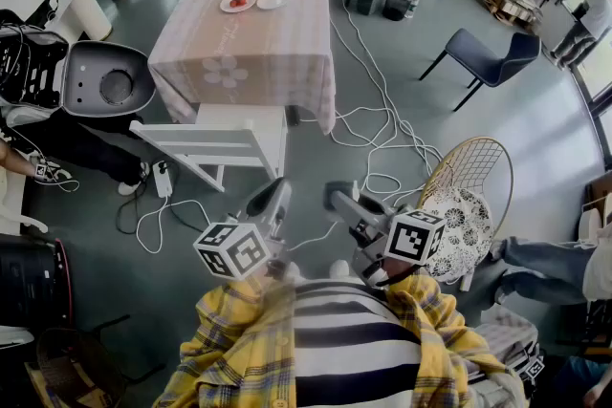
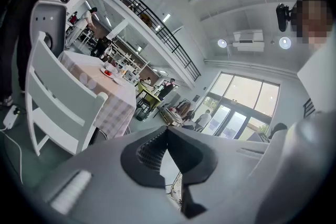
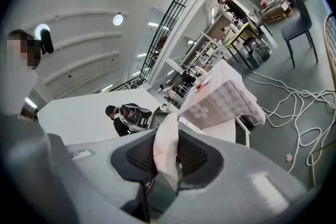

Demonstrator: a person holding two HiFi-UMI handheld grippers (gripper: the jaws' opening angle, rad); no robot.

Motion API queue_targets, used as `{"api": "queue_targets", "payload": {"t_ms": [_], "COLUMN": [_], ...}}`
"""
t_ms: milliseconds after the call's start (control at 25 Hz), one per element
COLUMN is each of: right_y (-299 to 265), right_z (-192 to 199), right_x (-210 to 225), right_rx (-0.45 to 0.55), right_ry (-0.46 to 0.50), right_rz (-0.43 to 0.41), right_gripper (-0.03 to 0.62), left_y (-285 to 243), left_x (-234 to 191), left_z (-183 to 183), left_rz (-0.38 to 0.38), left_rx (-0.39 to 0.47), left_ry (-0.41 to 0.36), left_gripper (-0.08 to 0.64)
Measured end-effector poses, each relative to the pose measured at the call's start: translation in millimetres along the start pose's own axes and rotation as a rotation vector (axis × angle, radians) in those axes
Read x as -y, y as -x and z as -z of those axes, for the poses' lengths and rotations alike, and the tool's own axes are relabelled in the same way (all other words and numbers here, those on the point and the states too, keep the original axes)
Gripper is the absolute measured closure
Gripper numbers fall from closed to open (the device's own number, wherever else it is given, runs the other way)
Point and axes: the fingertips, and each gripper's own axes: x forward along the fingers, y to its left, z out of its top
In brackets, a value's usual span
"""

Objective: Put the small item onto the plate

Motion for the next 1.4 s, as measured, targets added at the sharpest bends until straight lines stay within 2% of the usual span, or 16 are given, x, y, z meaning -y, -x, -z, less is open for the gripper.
{"api": "queue_targets", "payload": {"t_ms": [240, 400, 560, 800, 1080, 1400], "right_y": [-12.8, -18.0, -31.3, -48.7, -66.4, -91.6], "right_z": [-18.3, -20.8, -26.2, -31.4, -29.8, -24.6], "right_x": [2.5, 6.2, 7.4, 4.5, 1.3, -4.9], "right_rx": [0.003, -0.014, -0.025, -0.035, -0.028, -0.001], "right_ry": [0.041, 0.102, 0.168, 0.228, 0.244, 0.252], "right_rz": [-0.027, 0.001, 0.025, 0.048, 0.068, 0.102], "right_gripper": [0.486, 0.486, 0.486, 0.486, 0.486, 0.486], "left_y": [-10.8, -20.9, -35.2, -41.7, -32.7, -26.9], "left_x": [-1.5, 3.7, 16.4, 19.3, -0.8, -19.3], "left_z": [-14.1, -13.4, -15.4, -16.3, -25.0, -41.0], "left_rz": [-0.003, -0.017, 0.003, 0.013, -0.004, 0.024], "left_rx": [0.025, -0.005, -0.028, -0.037, -0.024, -0.027], "left_ry": [-0.030, -0.113, -0.184, -0.192, -0.178, -0.203], "left_gripper": [0.568, 0.568, 0.568, 0.568, 0.568, 0.568]}}
